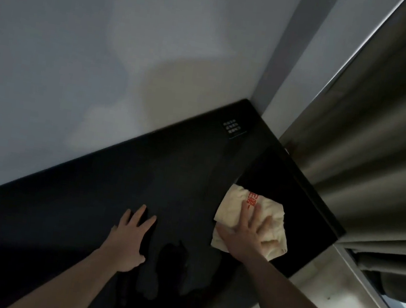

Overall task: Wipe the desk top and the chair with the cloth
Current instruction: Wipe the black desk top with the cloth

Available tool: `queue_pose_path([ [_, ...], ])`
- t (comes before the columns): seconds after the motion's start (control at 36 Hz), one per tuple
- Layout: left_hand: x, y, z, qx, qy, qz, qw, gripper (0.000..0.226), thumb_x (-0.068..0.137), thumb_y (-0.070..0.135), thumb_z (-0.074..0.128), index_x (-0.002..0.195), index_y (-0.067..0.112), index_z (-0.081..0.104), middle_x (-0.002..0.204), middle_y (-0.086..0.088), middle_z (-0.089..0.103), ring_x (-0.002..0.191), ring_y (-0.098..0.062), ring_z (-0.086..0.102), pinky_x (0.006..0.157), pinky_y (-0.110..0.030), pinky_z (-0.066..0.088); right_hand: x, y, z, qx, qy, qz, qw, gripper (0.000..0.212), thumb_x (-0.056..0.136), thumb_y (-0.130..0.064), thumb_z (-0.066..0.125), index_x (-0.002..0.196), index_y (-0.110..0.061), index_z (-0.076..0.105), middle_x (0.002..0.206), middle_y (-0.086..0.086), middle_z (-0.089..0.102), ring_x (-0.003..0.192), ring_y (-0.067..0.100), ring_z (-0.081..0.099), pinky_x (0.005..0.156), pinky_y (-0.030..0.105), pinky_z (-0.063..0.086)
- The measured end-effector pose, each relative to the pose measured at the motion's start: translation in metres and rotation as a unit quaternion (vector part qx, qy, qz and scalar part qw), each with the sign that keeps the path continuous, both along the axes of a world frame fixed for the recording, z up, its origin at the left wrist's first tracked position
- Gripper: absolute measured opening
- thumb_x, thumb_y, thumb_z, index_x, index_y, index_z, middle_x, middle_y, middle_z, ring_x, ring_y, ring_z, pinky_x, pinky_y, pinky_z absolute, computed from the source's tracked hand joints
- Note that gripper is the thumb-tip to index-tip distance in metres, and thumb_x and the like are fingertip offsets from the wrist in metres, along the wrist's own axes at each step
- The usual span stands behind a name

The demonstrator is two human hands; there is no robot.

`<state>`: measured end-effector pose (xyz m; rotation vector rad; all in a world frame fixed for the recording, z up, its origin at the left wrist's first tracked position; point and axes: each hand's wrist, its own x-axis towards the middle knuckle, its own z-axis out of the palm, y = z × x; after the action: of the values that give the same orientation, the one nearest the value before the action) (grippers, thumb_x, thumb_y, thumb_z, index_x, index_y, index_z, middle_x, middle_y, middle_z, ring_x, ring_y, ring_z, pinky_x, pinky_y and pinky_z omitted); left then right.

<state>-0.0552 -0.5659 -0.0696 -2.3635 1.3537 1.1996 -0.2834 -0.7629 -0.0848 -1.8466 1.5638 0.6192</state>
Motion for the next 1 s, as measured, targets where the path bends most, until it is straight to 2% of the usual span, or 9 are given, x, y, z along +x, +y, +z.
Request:
queue_pose_path([
  [0.28, -0.019, -0.063, -0.013, 0.020, 0.001, 0.000, 1.000, 0.113, 0.088, 0.027, 0.076, 0.159, 0.041, -0.010, 0.163, 0.009, -0.033, 0.153, -0.033, -0.021, 0.123, -0.060, 0.013, -0.027, -0.110, -0.001, -0.028, 0.015, -0.058, 0.998, 0.106, 0.079, -0.090, 0.038, 0.153, -0.047, -0.026, 0.159, -0.012, -0.043, 0.148, 0.036, -0.035, 0.109, 0.078, -0.012],
  [0.56, -0.017, -0.067, -0.023, 0.008, -0.019, -0.008, 1.000, 0.117, 0.086, 0.031, 0.079, 0.157, 0.045, -0.013, 0.161, 0.010, -0.035, 0.152, -0.036, -0.022, 0.122, -0.063, 0.011, -0.028, -0.167, -0.010, -0.062, 0.027, -0.114, 0.991, 0.108, 0.078, -0.089, 0.042, 0.153, -0.047, -0.023, 0.160, -0.012, -0.039, 0.149, 0.037, -0.031, 0.111, 0.079, -0.008],
  [0.75, -0.018, -0.054, -0.023, -0.014, -0.022, -0.019, 0.999, 0.107, 0.092, 0.035, 0.072, 0.159, 0.041, -0.012, 0.161, 0.009, -0.035, 0.152, -0.032, -0.023, 0.125, -0.057, 0.006, -0.027, -0.155, -0.015, -0.067, 0.018, -0.121, 0.990, 0.104, 0.082, -0.089, 0.035, 0.155, -0.044, -0.024, 0.162, -0.009, -0.037, 0.150, 0.037, -0.031, 0.110, 0.079, -0.010],
  [0.86, -0.016, -0.029, -0.021, -0.020, -0.026, -0.028, 0.999, 0.103, 0.094, 0.039, 0.068, 0.160, 0.038, -0.011, 0.164, 0.006, -0.031, 0.154, -0.030, -0.020, 0.127, -0.052, 0.006, -0.026, -0.119, -0.017, -0.078, 0.005, -0.119, 0.990, 0.103, 0.085, -0.087, 0.035, 0.157, -0.040, -0.022, 0.163, -0.007, -0.036, 0.150, 0.036, -0.031, 0.111, 0.078, -0.012],
  [1.0, -0.005, 0.024, -0.015, 0.000, -0.029, -0.018, 0.999, 0.103, 0.094, 0.038, 0.068, 0.160, 0.036, -0.010, 0.165, 0.004, -0.029, 0.154, -0.032, -0.018, 0.127, -0.052, 0.008, -0.024, -0.063, -0.018, -0.071, -0.004, -0.111, 0.991, 0.104, 0.085, -0.086, 0.037, 0.157, -0.041, -0.023, 0.164, -0.008, -0.035, 0.151, 0.034, -0.030, 0.112, 0.076, -0.012],
])
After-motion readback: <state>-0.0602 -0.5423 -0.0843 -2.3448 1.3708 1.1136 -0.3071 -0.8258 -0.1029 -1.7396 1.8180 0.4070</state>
